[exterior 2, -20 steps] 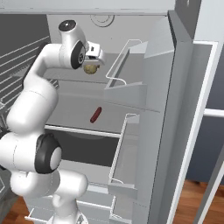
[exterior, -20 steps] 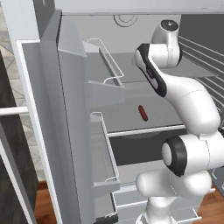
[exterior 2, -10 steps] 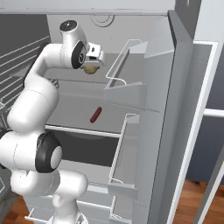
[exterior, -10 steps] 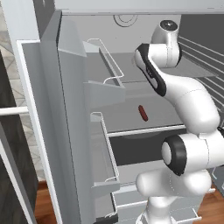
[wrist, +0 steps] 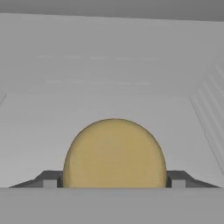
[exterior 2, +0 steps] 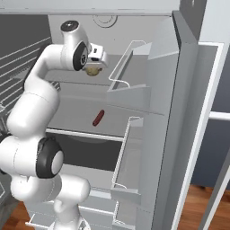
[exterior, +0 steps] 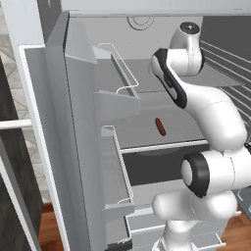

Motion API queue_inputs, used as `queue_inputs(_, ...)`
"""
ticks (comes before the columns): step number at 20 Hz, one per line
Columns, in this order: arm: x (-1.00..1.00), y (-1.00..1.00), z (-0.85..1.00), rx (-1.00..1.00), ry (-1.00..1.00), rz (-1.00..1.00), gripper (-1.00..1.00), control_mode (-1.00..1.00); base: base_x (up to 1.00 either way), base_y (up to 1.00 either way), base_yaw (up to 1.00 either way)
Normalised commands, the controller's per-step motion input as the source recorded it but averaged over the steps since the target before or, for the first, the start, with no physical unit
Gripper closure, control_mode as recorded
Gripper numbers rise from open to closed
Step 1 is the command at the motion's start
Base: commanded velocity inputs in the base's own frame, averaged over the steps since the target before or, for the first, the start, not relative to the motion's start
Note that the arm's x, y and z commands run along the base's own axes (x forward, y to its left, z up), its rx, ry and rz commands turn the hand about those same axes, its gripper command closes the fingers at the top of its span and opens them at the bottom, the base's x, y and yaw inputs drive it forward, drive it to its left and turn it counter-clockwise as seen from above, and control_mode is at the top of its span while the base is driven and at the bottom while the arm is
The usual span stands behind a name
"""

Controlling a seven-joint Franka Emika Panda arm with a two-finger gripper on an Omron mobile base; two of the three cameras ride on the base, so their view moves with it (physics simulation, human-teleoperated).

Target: Retrieve the sausage and cheese from the fridge and place them on the cutting board on the counter.

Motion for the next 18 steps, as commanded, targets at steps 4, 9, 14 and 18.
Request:
queue_inputs(4, -0.67, 0.0, 0.0, -0.01, -0.03, 0.01, 1.0, -1.0, 0.0, 0.0, 0.0)
queue_inputs(9, -1.0, 0.0, -0.01, -0.02, -0.14, 0.01, 1.0, -1.0, 0.0, 0.0, 0.0)
queue_inputs(14, -1.0, 0.0, -0.01, 0.0, -0.19, 0.0, 1.0, -1.0, 0.0, 0.0, 0.0)
queue_inputs(18, -1.0, 0.0, 0.01, 0.0, -0.11, 0.01, 1.0, -1.0, 0.0, 0.0, 0.0)
